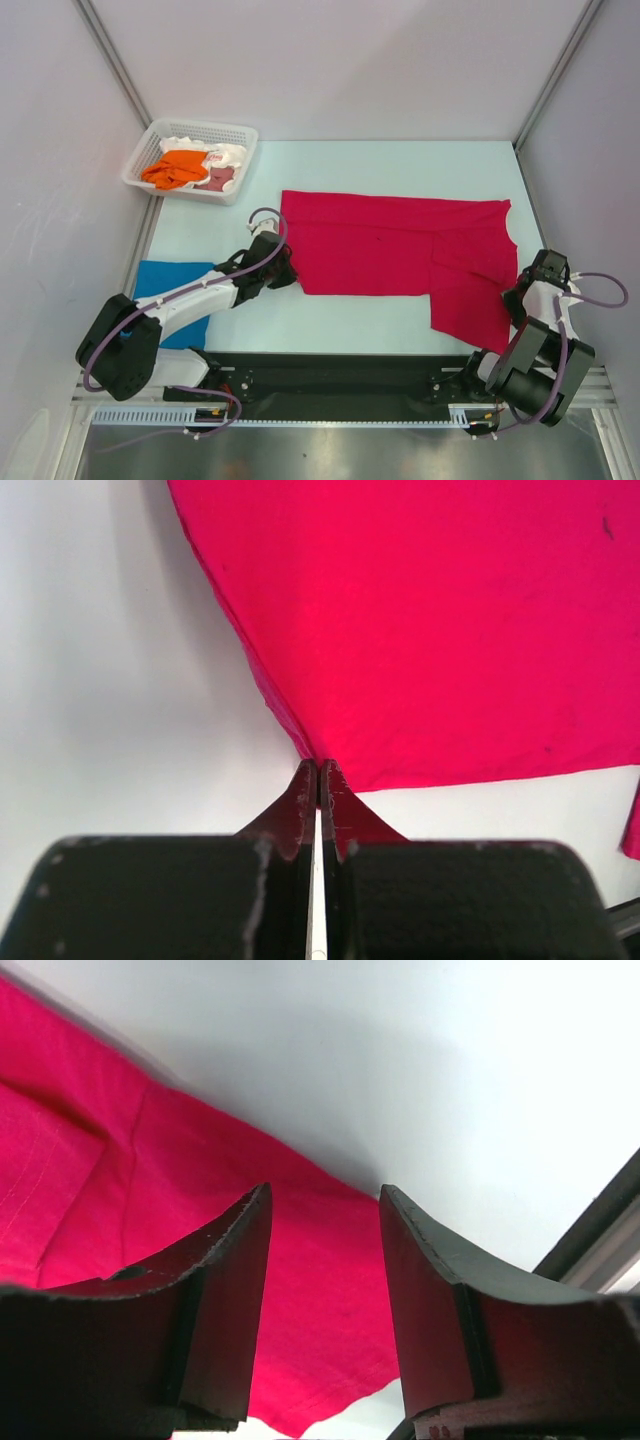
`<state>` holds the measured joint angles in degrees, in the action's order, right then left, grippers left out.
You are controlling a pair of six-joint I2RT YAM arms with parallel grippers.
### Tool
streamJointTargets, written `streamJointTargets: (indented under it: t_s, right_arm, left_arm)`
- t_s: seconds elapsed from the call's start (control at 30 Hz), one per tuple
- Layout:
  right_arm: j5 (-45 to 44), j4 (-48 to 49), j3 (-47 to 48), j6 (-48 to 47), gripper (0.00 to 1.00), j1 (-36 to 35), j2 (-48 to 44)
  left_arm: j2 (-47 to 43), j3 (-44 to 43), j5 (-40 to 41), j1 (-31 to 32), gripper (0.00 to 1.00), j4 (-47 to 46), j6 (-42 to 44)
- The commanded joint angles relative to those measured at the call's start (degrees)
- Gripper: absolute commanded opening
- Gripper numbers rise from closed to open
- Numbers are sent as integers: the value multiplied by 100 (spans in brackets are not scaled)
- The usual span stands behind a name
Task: Fold and stack the t-shirts
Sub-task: Fold the tshirt
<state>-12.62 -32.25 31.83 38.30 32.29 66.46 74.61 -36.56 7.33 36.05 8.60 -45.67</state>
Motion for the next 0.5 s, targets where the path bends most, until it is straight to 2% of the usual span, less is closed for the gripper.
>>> streamJointTargets:
  t_s: [0.0, 0.1, 0.17, 0.47]
  right_arm:
    - [-21, 201, -28, -16, 51, 40, 157]
    - [75, 254, -107, 28, 41, 49, 315]
    - [111, 307, -142, 89, 39, 49, 420]
    - [76, 421, -221, 204, 36, 49, 544]
  left_arm:
    - [-69, -36, 14, 33, 0, -174, -144]
    - [-96, 25, 23, 25, 0, -218, -170]
    - [-122, 52, 40, 33, 0, -219, -179]
    - [-271, 96, 58, -2, 0, -210, -179]
